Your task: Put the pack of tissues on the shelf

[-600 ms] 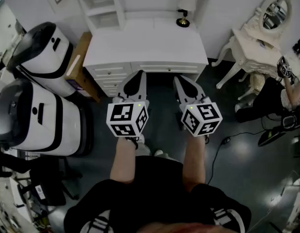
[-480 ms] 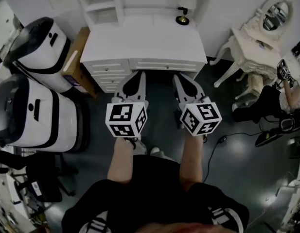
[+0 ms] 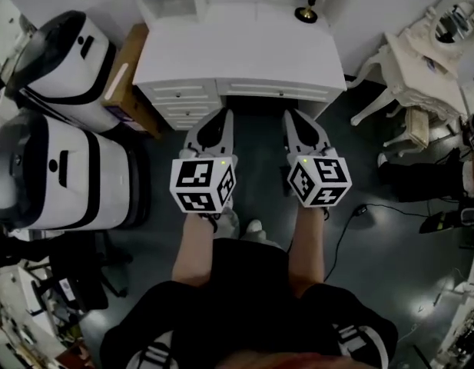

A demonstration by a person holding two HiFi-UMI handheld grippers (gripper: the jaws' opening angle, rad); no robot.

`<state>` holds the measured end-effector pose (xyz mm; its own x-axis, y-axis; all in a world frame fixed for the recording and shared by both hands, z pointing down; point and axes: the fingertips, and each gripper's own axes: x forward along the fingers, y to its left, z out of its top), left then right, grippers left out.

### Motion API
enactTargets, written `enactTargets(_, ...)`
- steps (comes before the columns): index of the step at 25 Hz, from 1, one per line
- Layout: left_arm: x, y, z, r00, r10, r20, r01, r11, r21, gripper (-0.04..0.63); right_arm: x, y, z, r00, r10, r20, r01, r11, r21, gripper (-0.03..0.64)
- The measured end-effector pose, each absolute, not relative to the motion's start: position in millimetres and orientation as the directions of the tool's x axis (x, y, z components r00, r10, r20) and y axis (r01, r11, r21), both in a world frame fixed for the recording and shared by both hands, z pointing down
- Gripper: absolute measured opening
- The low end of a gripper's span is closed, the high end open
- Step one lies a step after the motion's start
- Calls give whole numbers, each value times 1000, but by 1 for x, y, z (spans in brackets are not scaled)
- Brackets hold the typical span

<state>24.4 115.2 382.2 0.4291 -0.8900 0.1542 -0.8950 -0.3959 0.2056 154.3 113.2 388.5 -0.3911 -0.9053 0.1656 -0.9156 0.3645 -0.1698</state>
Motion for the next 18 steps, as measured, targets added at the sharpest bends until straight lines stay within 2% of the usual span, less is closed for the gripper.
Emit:
enactTargets(8, -25, 49, 363, 441, -893, 90, -885, -416, 207, 11, 112, 52, 365, -372, -921, 118, -923, 354, -150, 23)
enactTargets(14, -66, 4, 368, 447, -892, 59, -871, -419, 256, 11, 61, 28, 366, -399, -906, 141, -917, 392, -77, 23)
enactTargets(18, -88, -11, 376, 456, -889, 54, -857, -422, 296, 11, 62, 20, 361, -333, -933, 140, -943, 331, -38, 23)
